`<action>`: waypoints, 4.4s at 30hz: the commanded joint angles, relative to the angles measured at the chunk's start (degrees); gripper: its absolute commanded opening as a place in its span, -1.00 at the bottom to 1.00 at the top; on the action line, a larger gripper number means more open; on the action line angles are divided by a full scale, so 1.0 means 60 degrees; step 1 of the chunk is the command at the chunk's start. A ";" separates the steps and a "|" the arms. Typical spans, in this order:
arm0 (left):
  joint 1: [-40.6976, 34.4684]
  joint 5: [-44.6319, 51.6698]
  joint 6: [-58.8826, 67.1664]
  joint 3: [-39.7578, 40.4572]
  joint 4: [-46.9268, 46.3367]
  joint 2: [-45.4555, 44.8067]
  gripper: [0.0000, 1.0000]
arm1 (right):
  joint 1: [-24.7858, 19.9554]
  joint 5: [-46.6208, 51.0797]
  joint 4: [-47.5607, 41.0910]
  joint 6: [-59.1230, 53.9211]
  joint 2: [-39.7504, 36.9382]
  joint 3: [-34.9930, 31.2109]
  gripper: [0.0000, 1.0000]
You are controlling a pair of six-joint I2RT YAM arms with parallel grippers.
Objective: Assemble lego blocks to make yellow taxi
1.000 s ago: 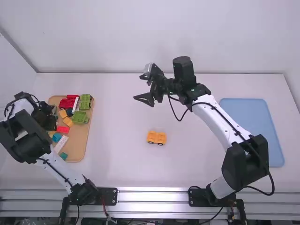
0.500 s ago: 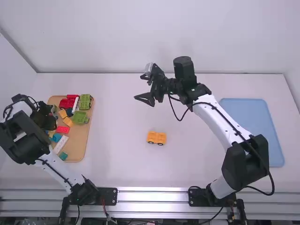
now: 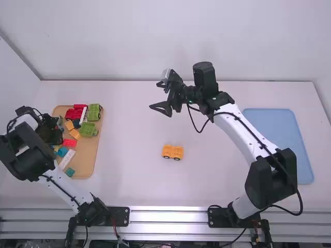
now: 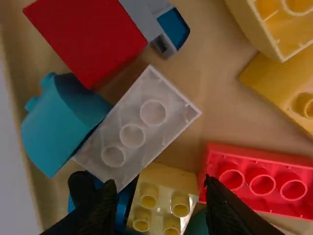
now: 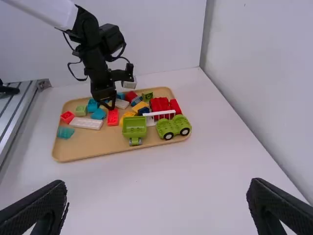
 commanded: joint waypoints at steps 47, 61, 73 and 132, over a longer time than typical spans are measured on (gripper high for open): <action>0.0412 -0.0528 0.0612 -0.0262 -0.0080 0.0011 -0.06 | -0.0178 -0.0055 0.0025 0.0018 0.0087 0.0237 0.97; 0.0273 0.0484 0.0867 -0.0455 -0.0262 0.0011 -0.07 | -0.0189 -0.0055 0.0022 0.0018 0.0087 0.0237 0.97; 0.0321 -0.0324 0.0047 -0.0441 -0.0641 0.0011 0.00 | -0.0189 -0.0051 0.0018 0.0018 0.0087 0.0237 0.97; -1.0382 0.0576 0.4473 -0.1647 -0.1494 -0.2116 -0.79 | -0.3486 -0.2841 -0.1297 -0.0091 0.0051 0.0237 0.97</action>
